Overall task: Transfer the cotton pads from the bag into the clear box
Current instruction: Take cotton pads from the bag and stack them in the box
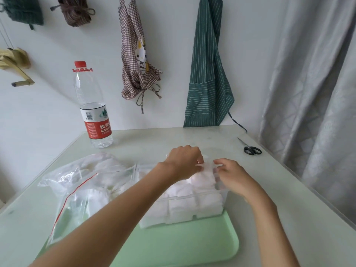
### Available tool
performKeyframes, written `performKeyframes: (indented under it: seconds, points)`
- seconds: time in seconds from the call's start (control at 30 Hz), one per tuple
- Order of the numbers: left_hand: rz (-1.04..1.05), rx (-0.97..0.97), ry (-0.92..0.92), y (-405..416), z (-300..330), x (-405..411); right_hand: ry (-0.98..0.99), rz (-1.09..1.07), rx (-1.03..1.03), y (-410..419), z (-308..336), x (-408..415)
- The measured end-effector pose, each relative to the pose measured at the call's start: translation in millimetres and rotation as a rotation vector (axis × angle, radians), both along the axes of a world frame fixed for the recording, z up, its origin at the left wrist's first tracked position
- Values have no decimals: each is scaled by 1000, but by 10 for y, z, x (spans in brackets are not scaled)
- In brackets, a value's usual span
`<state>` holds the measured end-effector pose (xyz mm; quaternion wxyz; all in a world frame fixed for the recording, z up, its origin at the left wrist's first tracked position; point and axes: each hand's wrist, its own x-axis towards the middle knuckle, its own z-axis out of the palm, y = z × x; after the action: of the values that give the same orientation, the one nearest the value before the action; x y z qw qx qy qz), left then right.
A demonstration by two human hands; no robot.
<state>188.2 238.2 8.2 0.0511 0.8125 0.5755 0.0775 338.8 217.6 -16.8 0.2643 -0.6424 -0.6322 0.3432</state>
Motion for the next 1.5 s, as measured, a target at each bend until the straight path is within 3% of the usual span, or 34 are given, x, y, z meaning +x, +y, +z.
performKeyframes:
  seconds: [0.13, 0.2, 0.33, 0.5, 0.7, 0.93, 1.1, 1.2, 1.37, 1.5]
  points:
    - [-12, 325, 125, -65, -47, 33, -22, 5, 1, 7, 9, 11]
    - [-59, 376, 142, -76, -50, 8, -39, 5, 5, 4, 15, 2]
    - [-217, 165, 82, -89, -24, -73, -67, 22, 7, 1, 50, 20]
    - [-225, -71, 10, -74, -26, -114, -73, 30, -6, 12, 58, 49]
    - [-239, 7, 125, -100, -130, -12, -32, 33, -14, 46, 13, 68]
    - [-192, 58, 116, -125, -56, 20, 30, 50, -41, 17, 36, 65]
    - [-141, -47, -78, -344, -87, -115, -31, 55, -14, -23, 68, 52]
    - [-56, 97, -216, -635, -68, -432, -110, 0, 102, -82, 141, 39]
    - [93, 279, -704, -1221, 130, -1336, -143, 95, 401, -364, 384, -236]
    - [340, 155, -626, -1401, 156, -2010, -117, 242, 569, -649, 489, -695]
